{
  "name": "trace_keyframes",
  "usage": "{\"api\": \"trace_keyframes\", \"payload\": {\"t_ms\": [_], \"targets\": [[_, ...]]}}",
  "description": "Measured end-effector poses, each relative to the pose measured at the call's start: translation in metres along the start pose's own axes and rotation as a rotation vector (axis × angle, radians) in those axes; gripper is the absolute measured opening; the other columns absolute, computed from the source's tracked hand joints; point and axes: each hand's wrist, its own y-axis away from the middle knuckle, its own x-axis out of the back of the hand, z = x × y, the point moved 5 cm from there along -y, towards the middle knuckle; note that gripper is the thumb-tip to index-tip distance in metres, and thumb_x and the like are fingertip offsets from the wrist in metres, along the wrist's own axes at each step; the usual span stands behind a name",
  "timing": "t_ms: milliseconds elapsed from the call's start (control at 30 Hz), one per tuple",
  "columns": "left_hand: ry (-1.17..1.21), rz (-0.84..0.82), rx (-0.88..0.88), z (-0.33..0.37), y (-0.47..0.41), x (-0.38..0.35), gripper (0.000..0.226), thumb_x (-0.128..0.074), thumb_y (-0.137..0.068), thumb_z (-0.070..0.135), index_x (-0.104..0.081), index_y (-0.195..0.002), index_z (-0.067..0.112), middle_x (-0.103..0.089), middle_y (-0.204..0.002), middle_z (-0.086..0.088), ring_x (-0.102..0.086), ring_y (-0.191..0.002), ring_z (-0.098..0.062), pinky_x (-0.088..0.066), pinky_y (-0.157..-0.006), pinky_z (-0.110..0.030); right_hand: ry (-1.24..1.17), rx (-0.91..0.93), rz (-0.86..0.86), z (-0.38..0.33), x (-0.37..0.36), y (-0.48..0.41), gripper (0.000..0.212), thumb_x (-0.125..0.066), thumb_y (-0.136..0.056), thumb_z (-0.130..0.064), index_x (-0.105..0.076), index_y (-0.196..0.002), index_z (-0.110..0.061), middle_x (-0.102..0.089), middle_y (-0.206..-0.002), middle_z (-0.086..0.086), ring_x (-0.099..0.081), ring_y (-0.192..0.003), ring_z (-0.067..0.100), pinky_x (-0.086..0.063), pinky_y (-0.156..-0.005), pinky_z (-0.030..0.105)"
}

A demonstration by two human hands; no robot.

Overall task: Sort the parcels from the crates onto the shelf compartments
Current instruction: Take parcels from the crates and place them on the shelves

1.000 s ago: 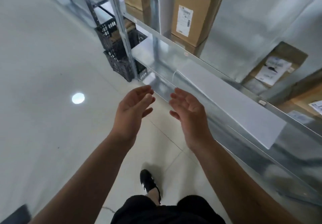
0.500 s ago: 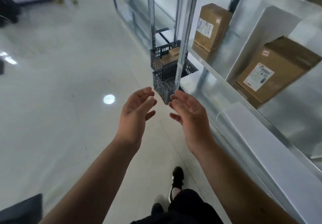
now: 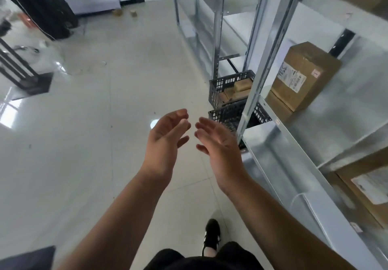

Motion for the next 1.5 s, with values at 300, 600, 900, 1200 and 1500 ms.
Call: {"api": "trace_keyframes", "payload": {"t_ms": [300,600,900,1200,1500], "targets": [[0.031,0.122,0.035,0.011,-0.111,-0.013,0.033,-0.068,-0.083,0.033,-0.074,-0.115,0.028,-0.072,-0.127,-0.006,-0.067,-0.124,-0.028,-0.052,-0.11,-0.054,0.036,-0.023,-0.031,-0.02,-0.002,-0.134,0.028,-0.065,-0.105,-0.018,-0.067,-0.127,-0.035,-0.074,-0.126,-0.011,-0.069,-0.119,0.008,-0.058,-0.102,0.04],[0.077,0.112,0.123,0.001,-0.279,0.012,0.021,-0.063,-0.104,0.016,-0.075,-0.12,0.024,-0.074,-0.127,-0.005,-0.072,-0.118,-0.022,-0.055,-0.106,-0.048,0.114,-0.074,-0.016,-0.003,-0.046,-0.283,0.03,-0.064,-0.105,-0.024,-0.065,-0.133,-0.034,-0.071,-0.13,-0.014,-0.067,-0.121,0.006,-0.056,-0.106,0.04],[-0.003,0.012,0.191,0.027,-0.466,0.031,0.02,-0.067,-0.101,0.019,-0.074,-0.118,0.027,-0.077,-0.119,0.005,-0.071,-0.117,-0.018,-0.055,-0.107,-0.048,0.175,-0.167,0.067,-0.006,-0.111,-0.437,0.036,-0.062,-0.106,-0.024,-0.062,-0.143,-0.023,-0.069,-0.131,-0.011,-0.066,-0.123,0.008,-0.055,-0.109,0.044],[-0.065,-0.014,0.277,0.045,-0.608,0.027,0.019,-0.065,-0.103,0.017,-0.075,-0.115,0.026,-0.077,-0.114,0.005,-0.073,-0.115,-0.02,-0.056,-0.105,-0.048,0.081,-0.268,0.125,-0.002,-0.128,-0.57,0.026,-0.065,-0.105,-0.025,-0.065,-0.13,-0.031,-0.069,-0.131,-0.009,-0.065,-0.126,0.012,-0.053,-0.111,0.048],[-0.256,-0.126,0.34,0.045,-0.78,-0.058,0.017,-0.067,-0.102,0.02,-0.076,-0.114,0.028,-0.076,-0.12,0.001,-0.072,-0.116,-0.022,-0.057,-0.101,-0.044,0.033,-0.363,0.217,0.01,-0.083,-0.73,0.028,-0.063,-0.106,-0.028,-0.064,-0.134,-0.029,-0.068,-0.131,-0.007,-0.066,-0.123,0.014,-0.056,-0.104,0.042]]}}
